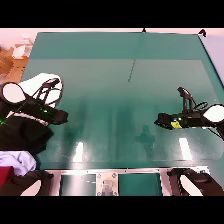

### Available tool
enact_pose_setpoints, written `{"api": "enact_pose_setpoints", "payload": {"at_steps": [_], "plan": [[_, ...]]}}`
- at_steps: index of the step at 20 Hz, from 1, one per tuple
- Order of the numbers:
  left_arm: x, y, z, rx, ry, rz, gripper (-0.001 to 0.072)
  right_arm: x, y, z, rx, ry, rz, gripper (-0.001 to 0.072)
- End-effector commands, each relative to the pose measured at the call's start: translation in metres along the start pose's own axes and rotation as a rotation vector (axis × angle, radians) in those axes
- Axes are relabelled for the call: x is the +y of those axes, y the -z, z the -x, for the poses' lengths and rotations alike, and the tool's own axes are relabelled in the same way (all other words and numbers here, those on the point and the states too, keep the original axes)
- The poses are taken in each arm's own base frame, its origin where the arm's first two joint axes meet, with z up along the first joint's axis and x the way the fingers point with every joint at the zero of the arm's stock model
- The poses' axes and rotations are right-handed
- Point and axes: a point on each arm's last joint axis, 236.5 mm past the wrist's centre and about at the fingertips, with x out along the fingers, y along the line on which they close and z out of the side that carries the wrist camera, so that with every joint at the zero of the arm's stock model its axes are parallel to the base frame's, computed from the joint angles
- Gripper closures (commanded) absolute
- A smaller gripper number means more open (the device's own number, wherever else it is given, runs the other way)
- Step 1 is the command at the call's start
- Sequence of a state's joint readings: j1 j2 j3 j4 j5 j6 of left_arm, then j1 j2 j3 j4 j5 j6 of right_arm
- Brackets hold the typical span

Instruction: Fold the shirts.

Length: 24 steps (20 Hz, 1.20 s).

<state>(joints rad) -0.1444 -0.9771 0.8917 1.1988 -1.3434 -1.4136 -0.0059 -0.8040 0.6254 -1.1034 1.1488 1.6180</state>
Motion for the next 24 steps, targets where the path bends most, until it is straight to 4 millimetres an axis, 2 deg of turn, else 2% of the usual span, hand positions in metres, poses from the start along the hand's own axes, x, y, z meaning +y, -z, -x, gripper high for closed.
{"api": "enact_pose_setpoints", "payload": {"at_steps": [1, 13, 17, 18, 19, 20, 21, 22, 24], "plan": [[0.0, 0.0, 0.0, 0.0, 0.0, 0.0, 0.0683, 0.0, 0.0, 0.0, 0.001, 0.0, -0.001, 0.0697], [0.0, -0.001, 0.0, -0.006, -0.001, 0.0, 0.0683, -0.002, -0.004, 0.0, -0.015, 0.006, 0.008, 0.0697], [-0.002, -0.032, 0.002, -0.136, 0.011, 0.014, 0.0683, -0.002, -0.004, 0.0, -0.015, 0.006, 0.008, 0.0698], [-0.001, -0.037, 0.003, -0.159, 0.004, 0.011, 0.0634, -0.002, -0.004, 0.0, -0.015, 0.006, 0.008, 0.0698], [0.007, -0.044, 0.005, -0.186, -0.034, -0.003, 0.0206, -0.002, -0.004, 0.0, -0.015, 0.006, 0.008, 0.0697], [0.026, -0.055, 0.012, -0.232, -0.119, -0.007, 0.0, -0.002, -0.004, 0.0, -0.015, 0.006, 0.008, 0.0698], [0.051, -0.067, 0.023, -0.28, -0.236, -0.02, 0.0005, -0.002, -0.004, 0.0, -0.015, 0.006, 0.008, 0.0697], [0.079, -0.082, 0.042, -0.341, -0.37, -0.016, 0.0004, -0.002, -0.004, 0.0, -0.015, 0.006, 0.008, 0.0698], [0.123, -0.113, 0.086, -0.484, -0.552, -0.016, -0.0013, -0.002, -0.004, 0.0, -0.015, 0.006, 0.009, 0.0697]]}}
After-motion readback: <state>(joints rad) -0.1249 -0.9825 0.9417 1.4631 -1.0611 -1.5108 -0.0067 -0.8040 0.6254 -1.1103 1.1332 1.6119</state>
